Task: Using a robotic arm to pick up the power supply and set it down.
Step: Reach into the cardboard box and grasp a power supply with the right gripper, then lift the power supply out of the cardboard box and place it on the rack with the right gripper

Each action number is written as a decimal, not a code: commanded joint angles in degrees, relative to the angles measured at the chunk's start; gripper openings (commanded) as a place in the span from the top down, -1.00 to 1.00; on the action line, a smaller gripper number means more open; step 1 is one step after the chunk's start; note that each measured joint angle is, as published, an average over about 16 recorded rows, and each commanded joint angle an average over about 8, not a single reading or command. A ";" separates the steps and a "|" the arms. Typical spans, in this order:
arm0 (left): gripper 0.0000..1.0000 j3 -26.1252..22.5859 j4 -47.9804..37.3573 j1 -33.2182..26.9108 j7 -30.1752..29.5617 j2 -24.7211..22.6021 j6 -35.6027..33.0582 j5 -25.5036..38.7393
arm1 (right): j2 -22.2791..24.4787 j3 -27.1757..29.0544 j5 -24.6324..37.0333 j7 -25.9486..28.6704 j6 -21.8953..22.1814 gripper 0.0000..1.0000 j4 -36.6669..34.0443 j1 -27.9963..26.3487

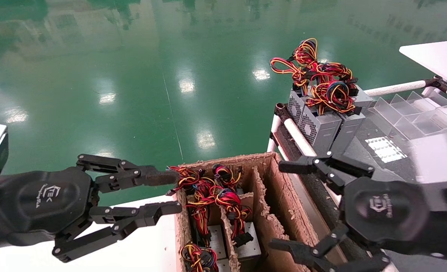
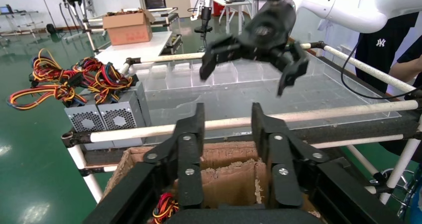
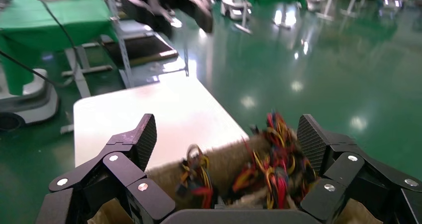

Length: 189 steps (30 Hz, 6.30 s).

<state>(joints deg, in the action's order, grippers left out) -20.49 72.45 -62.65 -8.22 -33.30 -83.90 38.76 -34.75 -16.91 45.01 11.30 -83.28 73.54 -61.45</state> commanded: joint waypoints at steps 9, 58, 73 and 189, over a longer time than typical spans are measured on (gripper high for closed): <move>-1.00 0.00 -0.02 0.00 0.00 0.00 0.01 0.00 | -0.71 -1.70 3.92 0.99 2.36 -1.00 -0.37 -0.25; -1.00 -0.03 -0.03 -0.01 0.02 0.01 0.01 -0.02 | -24.49 -15.77 28.88 -2.84 13.82 1.00 -21.80 -11.47; -1.00 -0.04 -0.03 -0.01 0.03 0.01 0.01 -0.02 | -23.41 -14.78 27.35 -6.02 12.74 1.00 -23.38 -10.41; -1.00 -0.11 -0.03 -0.03 0.06 0.04 0.04 -0.07 | -19.97 -4.93 30.96 -42.52 29.06 1.00 -72.49 -44.10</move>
<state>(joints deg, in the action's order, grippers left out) -20.60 72.42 -62.68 -8.16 -33.26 -83.85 38.69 -54.76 -21.87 76.01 -31.28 -53.99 1.14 -105.61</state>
